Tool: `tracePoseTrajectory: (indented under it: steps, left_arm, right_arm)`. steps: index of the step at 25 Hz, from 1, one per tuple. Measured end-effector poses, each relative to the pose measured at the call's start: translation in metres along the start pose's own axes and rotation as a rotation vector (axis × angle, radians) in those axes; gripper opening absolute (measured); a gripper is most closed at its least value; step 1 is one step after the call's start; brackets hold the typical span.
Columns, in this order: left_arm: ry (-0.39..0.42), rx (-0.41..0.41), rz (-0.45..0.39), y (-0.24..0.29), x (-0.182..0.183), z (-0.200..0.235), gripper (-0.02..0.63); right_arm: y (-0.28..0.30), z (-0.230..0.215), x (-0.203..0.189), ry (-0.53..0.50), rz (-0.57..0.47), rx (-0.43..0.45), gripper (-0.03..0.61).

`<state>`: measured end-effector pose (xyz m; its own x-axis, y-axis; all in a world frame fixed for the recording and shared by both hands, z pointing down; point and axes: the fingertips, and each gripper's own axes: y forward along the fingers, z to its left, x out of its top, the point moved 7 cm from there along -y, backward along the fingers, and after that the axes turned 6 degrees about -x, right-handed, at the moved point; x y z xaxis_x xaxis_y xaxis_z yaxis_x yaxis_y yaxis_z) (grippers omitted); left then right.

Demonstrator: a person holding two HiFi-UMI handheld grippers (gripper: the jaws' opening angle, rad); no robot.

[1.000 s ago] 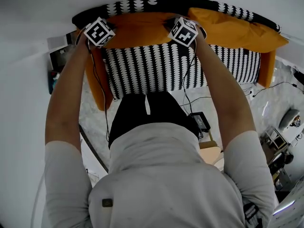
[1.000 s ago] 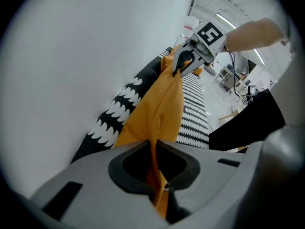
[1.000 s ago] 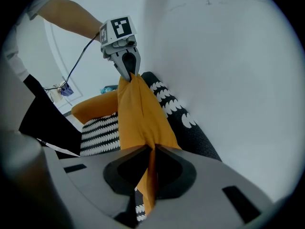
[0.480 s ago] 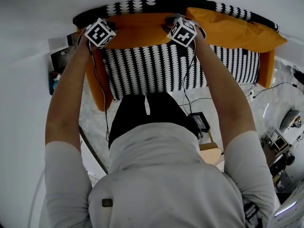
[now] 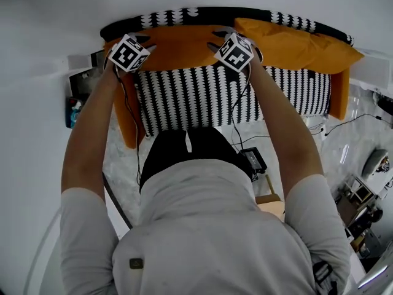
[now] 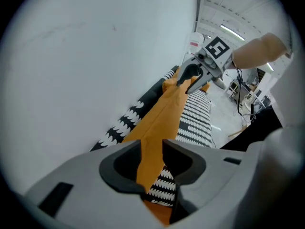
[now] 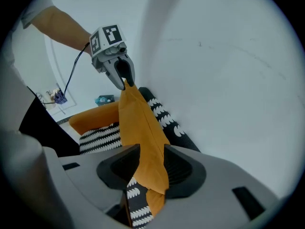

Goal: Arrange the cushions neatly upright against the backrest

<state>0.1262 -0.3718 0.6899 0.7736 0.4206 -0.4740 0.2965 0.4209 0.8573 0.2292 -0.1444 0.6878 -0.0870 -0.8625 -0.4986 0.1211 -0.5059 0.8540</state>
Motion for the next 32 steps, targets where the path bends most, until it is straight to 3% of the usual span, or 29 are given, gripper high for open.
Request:
tracePoseTrajectory:
  steps: [6,13,26,32]
  left_arm:
    - [-0.068,0.055,-0.155,-0.05,0.009,-0.027,0.143]
    - [-0.11,0.149,-0.388,-0.123,0.028,-0.081,0.141]
    - [-0.11,0.277,-0.745,-0.24,0.055,-0.192,0.102]
    - [-0.092,0.346,-0.834,-0.271,0.064,-0.232,0.047]
  right_arm:
    - [-0.052,0.013,0.021,0.125,-0.109,-0.061,0.172]
    - [-0.136,0.036,0.056,0.252,-0.337,-0.154,0.147]
    - [-0.27,0.093,0.09,0.284,-0.613,-0.259,0.066]
    - [-0.31,0.108,0.094,0.274,-0.682,-0.294,0.046]
